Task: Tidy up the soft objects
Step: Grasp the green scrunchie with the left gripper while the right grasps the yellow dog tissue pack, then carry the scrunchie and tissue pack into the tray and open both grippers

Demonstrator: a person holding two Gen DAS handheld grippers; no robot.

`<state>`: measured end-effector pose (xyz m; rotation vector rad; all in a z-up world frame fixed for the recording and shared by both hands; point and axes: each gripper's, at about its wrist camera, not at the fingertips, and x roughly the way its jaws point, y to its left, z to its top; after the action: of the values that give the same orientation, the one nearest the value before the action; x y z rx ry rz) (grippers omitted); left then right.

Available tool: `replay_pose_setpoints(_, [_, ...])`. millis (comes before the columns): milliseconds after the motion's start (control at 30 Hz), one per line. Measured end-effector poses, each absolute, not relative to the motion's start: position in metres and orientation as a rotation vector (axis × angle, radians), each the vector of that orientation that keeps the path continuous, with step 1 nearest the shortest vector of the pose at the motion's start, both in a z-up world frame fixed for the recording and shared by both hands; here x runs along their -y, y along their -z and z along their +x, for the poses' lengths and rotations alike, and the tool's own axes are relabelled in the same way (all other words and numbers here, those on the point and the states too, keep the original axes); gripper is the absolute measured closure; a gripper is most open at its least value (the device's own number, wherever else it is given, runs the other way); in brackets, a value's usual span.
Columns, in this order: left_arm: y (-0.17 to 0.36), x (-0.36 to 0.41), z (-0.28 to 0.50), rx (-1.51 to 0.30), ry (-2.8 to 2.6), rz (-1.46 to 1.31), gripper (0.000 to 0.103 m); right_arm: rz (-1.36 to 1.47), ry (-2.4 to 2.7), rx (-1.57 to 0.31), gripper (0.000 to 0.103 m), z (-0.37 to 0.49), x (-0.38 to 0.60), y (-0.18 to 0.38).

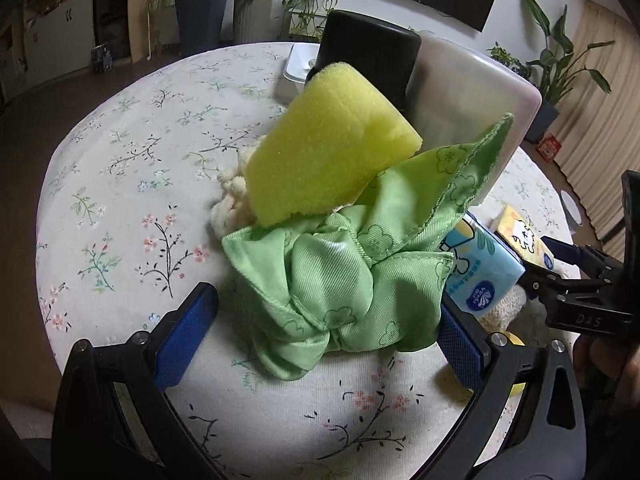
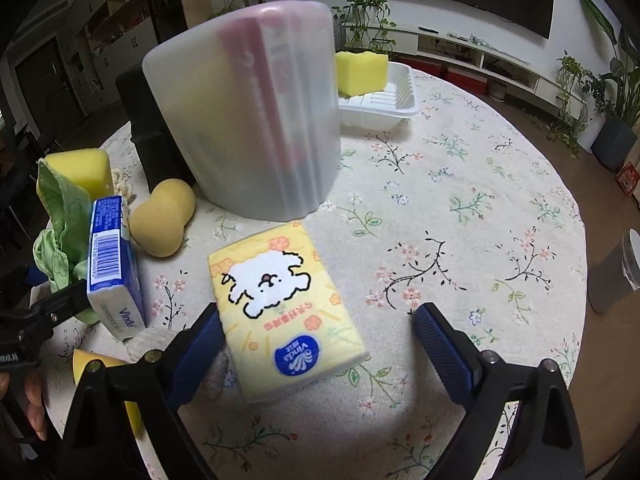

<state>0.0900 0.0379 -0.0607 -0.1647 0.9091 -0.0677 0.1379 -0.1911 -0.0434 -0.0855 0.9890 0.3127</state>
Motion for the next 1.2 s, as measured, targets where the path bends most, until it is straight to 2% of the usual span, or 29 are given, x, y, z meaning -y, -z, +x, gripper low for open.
replay_pose_setpoints(167, [0.06, -0.038, 0.089, -0.907, 0.067, -0.17, 0.002, -0.093, -0.305, -0.984, 0.008, 0.139, 0.19, 0.044])
replay_pose_setpoints(233, [0.059, -0.038, 0.087, -0.892, 0.084, -0.175, 0.016, -0.104, -0.294, -0.976, 0.02, 0.138, 0.189, 0.043])
replay_pose_setpoints(267, [0.06, -0.039, 0.086, -0.894, 0.098, -0.18, 0.03, -0.109, -0.29, -0.97, 0.024, 0.137, 0.188, 0.042])
replay_pose_setpoints(333, [0.058, -0.039, 0.085, -0.887, 0.1, -0.173, 0.037, -0.107, -0.293, -0.962, 0.039, 0.136, 0.189, 0.041])
replay_pose_setpoints(400, [0.057, -0.04, 0.084, -0.882, 0.103, -0.171, 0.046, -0.107, -0.29, -0.956, 0.048, 0.135, 0.19, 0.039])
replay_pose_setpoints(567, [0.056, -0.044, 0.08, -0.875, 0.107, -0.16, 0.06, -0.11, -0.303, -0.952, 0.048, 0.133, 0.189, 0.038])
replay_pose_setpoints(700, [0.053, -0.044, 0.074, -0.87, 0.117, -0.155, 0.063, -0.098, -0.298, -0.93, 0.048, 0.126, 0.191, 0.032])
replay_pose_setpoints(1200, [0.03, -0.061, 0.048, -0.844, 0.154, -0.186, 0.064, -0.002, -0.291, -0.909, 0.048, 0.082, 0.211, 0.004])
